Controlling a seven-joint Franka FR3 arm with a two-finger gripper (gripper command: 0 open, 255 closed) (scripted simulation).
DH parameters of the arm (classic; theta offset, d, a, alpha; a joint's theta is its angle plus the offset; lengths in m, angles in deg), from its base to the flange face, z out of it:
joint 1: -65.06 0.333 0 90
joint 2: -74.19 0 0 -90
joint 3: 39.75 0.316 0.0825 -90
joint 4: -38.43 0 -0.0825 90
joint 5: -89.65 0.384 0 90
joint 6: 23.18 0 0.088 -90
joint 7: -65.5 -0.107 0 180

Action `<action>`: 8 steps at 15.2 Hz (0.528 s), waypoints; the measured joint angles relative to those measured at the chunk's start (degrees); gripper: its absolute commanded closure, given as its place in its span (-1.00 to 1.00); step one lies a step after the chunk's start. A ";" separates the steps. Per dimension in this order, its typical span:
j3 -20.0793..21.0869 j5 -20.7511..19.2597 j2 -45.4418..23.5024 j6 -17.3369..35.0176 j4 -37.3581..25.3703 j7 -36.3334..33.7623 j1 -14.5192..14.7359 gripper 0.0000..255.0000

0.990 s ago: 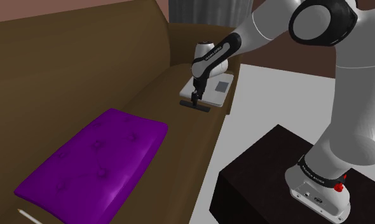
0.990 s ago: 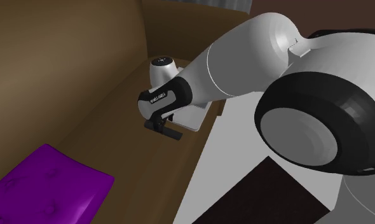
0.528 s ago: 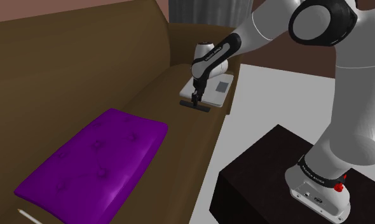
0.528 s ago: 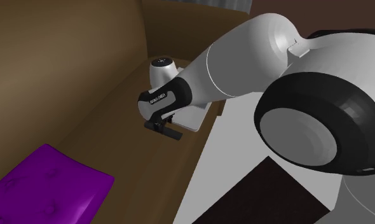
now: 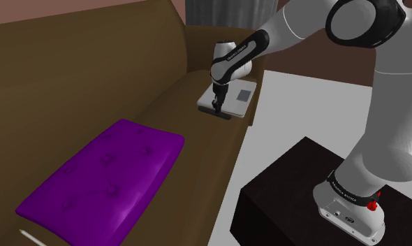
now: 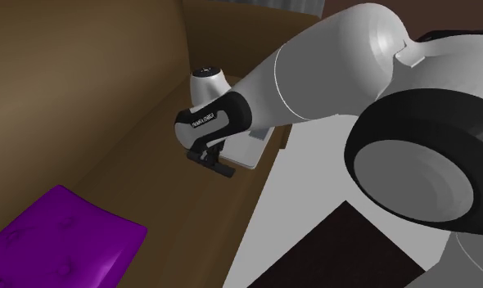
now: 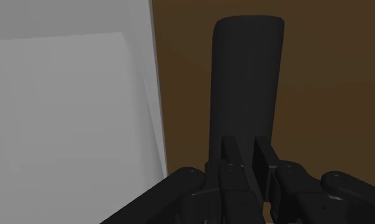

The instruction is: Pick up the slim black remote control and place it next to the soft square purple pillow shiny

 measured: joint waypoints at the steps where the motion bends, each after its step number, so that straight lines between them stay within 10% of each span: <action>1: -0.01 -0.07 0.35 -0.63 -0.29 -0.15 0.07 1.00; 8: -0.13 -0.49 3.60 -5.09 -1.52 -0.81 0.27 1.00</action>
